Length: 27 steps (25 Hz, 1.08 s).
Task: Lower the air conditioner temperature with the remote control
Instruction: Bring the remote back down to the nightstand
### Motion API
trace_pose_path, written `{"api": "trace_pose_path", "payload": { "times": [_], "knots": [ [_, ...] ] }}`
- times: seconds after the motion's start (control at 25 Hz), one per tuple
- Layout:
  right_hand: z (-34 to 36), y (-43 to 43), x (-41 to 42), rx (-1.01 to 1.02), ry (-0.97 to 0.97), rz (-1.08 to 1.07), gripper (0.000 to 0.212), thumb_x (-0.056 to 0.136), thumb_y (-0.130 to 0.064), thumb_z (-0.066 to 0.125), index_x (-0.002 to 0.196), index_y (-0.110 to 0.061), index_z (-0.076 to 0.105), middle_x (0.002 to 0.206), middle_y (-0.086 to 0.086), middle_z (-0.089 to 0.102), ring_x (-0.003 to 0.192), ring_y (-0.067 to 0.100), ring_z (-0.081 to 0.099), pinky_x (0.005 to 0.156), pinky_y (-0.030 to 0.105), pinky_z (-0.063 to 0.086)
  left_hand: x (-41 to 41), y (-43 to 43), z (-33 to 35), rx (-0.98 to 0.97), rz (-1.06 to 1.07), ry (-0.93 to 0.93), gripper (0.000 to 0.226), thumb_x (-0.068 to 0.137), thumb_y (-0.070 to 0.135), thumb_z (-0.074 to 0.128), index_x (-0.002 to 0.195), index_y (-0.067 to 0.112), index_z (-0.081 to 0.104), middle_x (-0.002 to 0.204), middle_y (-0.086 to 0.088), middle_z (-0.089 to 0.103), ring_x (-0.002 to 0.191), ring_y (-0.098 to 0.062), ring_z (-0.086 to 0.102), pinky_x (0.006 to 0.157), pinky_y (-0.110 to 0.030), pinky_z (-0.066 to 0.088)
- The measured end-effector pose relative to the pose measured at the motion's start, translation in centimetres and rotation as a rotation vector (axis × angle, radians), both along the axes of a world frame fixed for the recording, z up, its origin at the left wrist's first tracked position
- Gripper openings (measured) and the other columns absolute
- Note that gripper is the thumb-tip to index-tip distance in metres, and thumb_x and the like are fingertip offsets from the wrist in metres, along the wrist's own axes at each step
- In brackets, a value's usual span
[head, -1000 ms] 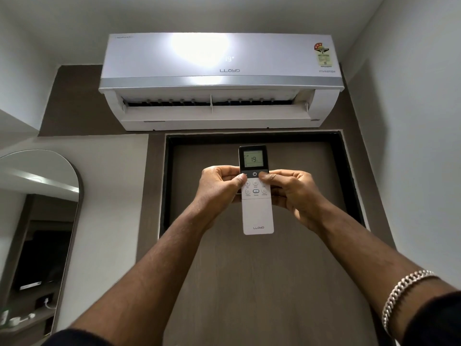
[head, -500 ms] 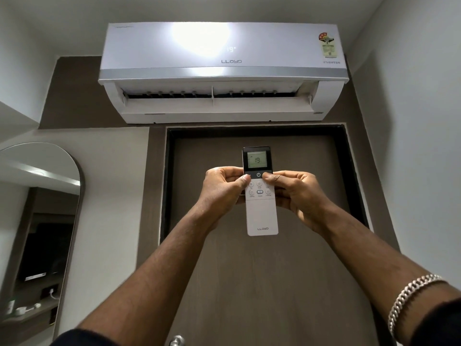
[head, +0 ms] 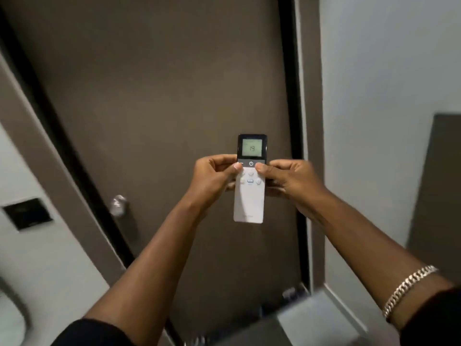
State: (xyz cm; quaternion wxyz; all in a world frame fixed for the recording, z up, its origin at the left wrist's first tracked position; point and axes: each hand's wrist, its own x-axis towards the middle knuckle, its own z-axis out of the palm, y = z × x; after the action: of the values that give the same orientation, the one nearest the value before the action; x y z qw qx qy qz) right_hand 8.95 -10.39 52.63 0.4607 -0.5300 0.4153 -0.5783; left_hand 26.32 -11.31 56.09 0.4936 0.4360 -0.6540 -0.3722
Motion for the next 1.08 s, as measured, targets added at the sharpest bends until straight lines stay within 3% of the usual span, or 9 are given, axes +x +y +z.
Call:
{"api": "trace_pose_path", "payload": {
  "times": [0.12,0.24,0.36,0.48,0.6,0.72,0.84,0.92,1.08],
  "knots": [
    [-11.0,0.4,-4.0,0.25,-0.002,-0.137,0.024,0.081,-0.027,0.076,0.09,-0.006,0.075,0.083,0.003,0.081,0.075,0.014,0.076,0.063,0.026,0.06,-4.4,-1.9,-10.5,0.182,-0.084,-0.053,0.014,0.085,0.01,0.063,0.094,0.02,0.066,0.092,0.002,0.072,0.078,-0.006,0.071,0.064,-0.027,0.058],
    [-23.0,2.6,-8.6,0.486,-0.089,-0.3,0.019,0.08,-0.021,0.077,0.09,-0.005,0.075,0.084,0.003,0.081,0.079,0.014,0.077,0.065,0.025,0.061,-10.6,-2.4,-23.7,0.389,-0.147,-0.019,0.013,0.084,0.006,0.064,0.092,0.014,0.07,0.085,0.0,0.075,0.074,-0.013,0.071,0.058,-0.026,0.057],
    [-34.3,6.0,-12.9,0.702,-0.125,-0.426,0.025,0.084,-0.018,0.073,0.102,0.0,0.071,0.108,0.013,0.077,0.089,0.02,0.075,0.072,0.028,0.063,-16.5,-0.9,-36.7,0.598,-0.184,-0.06,0.017,0.084,0.008,0.063,0.099,0.01,0.071,0.095,-0.009,0.075,0.086,-0.024,0.072,0.075,-0.039,0.058],
    [-45.1,10.3,-16.9,0.92,-0.111,-0.526,0.025,0.089,-0.018,0.067,0.106,0.0,0.066,0.122,0.018,0.07,0.104,0.032,0.071,0.086,0.038,0.06,-21.8,2.4,-49.0,0.705,-0.25,-0.227,0.021,0.084,0.009,0.062,0.102,0.013,0.071,0.101,-0.005,0.074,0.09,-0.022,0.07,0.085,-0.043,0.057],
    [-53.8,14.4,-19.2,1.066,-0.208,-0.698,0.028,0.088,-0.017,0.069,0.11,0.0,0.067,0.118,0.019,0.071,0.097,0.03,0.071,0.073,0.03,0.062,-25.8,5.9,-59.0,0.742,-0.312,-0.355,0.023,0.082,0.006,0.06,0.098,0.015,0.073,0.096,-0.002,0.074,0.083,-0.014,0.069,0.083,-0.036,0.057],
    [-60.3,16.6,-20.6,1.169,-0.343,-0.844,0.017,0.087,-0.012,0.068,0.097,0.002,0.069,0.112,0.024,0.072,0.099,0.035,0.072,0.076,0.037,0.061,-28.7,8.2,-65.4,0.691,-0.339,-0.446,0.021,0.079,0.003,0.06,0.09,0.013,0.075,0.092,-0.005,0.075,0.081,-0.016,0.069,0.069,-0.014,0.054],
    [-65.5,17.6,-22.3,1.305,-0.175,-0.845,0.015,0.087,-0.018,0.067,0.085,-0.003,0.067,0.109,0.025,0.073,0.1,0.038,0.071,0.089,0.049,0.058,-30.9,9.7,-69.6,0.644,-0.37,-0.53,0.02,0.08,0.0,0.058,0.084,0.01,0.075,0.09,-0.006,0.074,0.085,-0.021,0.069,0.052,0.004,0.039],
    [-67.9,18.1,-22.8,1.376,-0.052,-0.805,0.018,0.084,-0.023,0.068,0.087,-0.005,0.066,0.109,0.024,0.073,0.102,0.038,0.07,0.091,0.051,0.057,-31.3,10.6,-71.3,0.577,-0.382,-0.61,0.023,0.078,-0.004,0.055,0.085,0.006,0.075,0.095,-0.012,0.075,0.09,-0.024,0.067,0.055,0.001,0.037],
    [-69.8,17.9,-22.3,1.45,-0.015,-0.899,0.023,0.075,-0.029,0.076,0.084,-0.008,0.073,0.096,0.016,0.078,0.096,0.032,0.073,0.089,0.046,0.058,-31.0,10.6,-72.4,0.478,-0.427,-0.691,0.027,0.077,-0.01,0.053,0.087,0.004,0.074,0.096,-0.015,0.075,0.092,-0.028,0.067,0.072,-0.008,0.036]
  ]
}}
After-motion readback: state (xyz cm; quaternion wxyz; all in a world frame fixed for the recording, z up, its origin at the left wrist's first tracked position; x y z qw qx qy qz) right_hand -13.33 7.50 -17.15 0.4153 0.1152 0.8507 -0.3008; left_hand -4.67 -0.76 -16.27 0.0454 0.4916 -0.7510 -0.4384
